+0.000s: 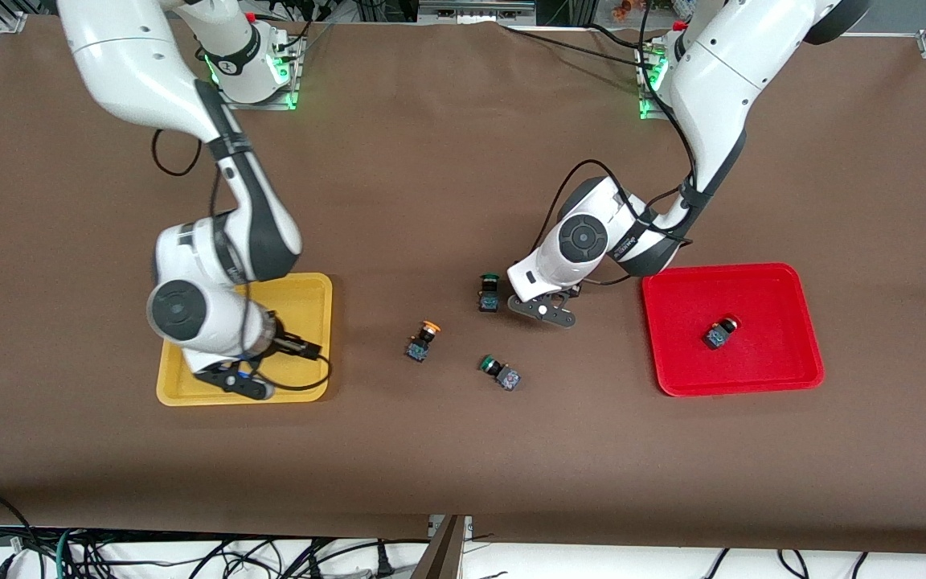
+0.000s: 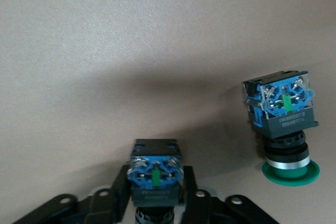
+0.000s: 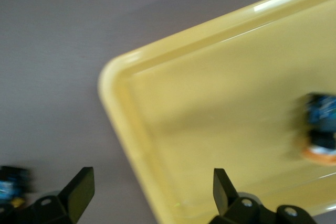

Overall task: Place red and yellow buttons in trays
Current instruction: 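Grasp another red button with the left gripper while the right gripper reaches orange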

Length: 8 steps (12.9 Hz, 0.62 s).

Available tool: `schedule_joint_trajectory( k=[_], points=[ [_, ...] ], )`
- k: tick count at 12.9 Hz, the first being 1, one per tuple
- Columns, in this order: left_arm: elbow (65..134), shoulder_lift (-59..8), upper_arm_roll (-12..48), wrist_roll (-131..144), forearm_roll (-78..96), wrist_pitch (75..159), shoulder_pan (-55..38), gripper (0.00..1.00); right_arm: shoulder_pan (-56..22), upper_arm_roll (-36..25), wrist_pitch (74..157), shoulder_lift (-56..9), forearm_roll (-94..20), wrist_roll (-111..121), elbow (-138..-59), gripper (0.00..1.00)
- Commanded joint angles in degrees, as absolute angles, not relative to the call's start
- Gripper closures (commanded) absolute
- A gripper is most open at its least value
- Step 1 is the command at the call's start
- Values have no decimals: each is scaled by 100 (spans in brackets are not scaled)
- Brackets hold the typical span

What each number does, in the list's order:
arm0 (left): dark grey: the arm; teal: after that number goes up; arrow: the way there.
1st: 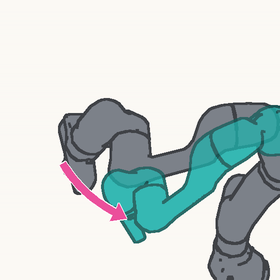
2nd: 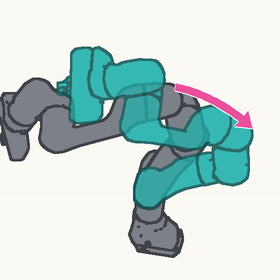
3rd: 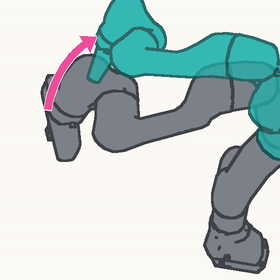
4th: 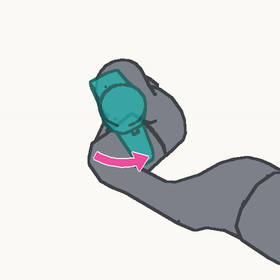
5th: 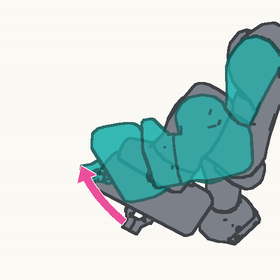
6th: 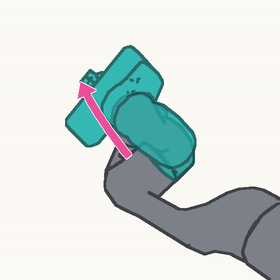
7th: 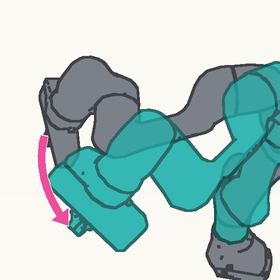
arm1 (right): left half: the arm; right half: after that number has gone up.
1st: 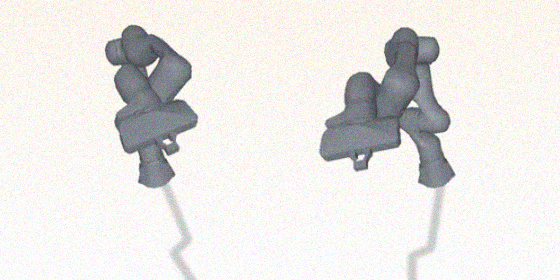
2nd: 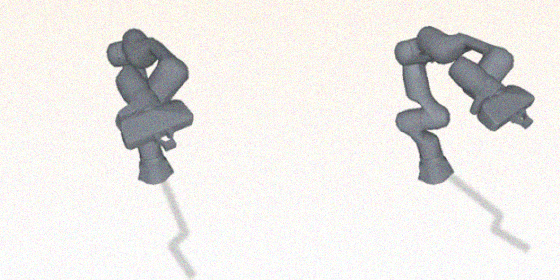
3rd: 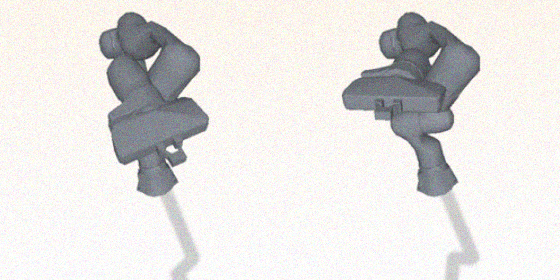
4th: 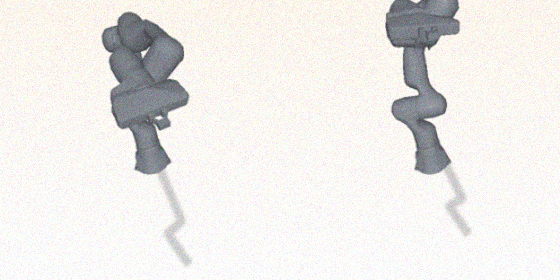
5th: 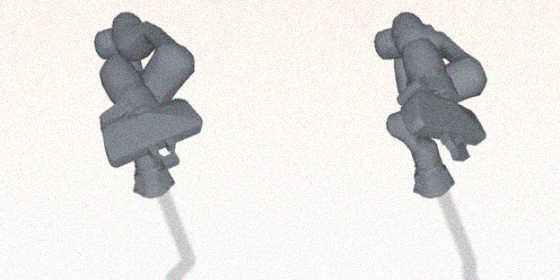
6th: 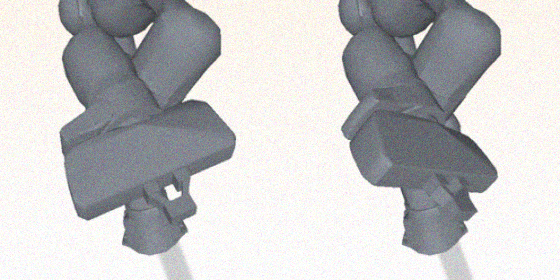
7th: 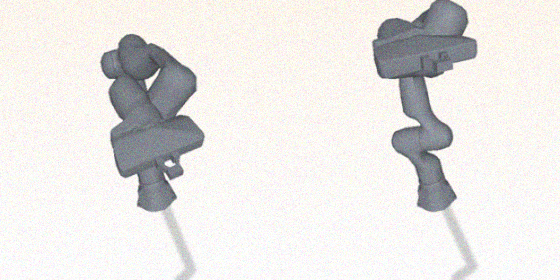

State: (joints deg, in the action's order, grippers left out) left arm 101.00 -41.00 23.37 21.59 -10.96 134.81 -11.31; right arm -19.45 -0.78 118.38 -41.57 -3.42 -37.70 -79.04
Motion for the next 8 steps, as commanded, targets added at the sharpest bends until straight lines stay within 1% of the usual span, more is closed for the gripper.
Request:
schedule_joint_trajectory(
  k=[1,4,7,8],
  points=[
    [9967,-3930,2311,2250,-1248,13133,-1116,99,-2319,-114,12268,-4429,-290,-4577,-7717,0],
    [9897,-3412,2312,2154,-1248,12114,-775,99,-2714,-114,12786,-4613,-290,-5105,-7656,0],
    [9800,-3050,2312,1086,-1257,11244,-117,98,-3014,-158,12893,-4982,-281,-5667,-7244,0],
    [9800,-3006,2294,585,-1248,11154,138,98,-3093,-167,12894,-5097,-281,-5791,-7094,0]
  ],
)
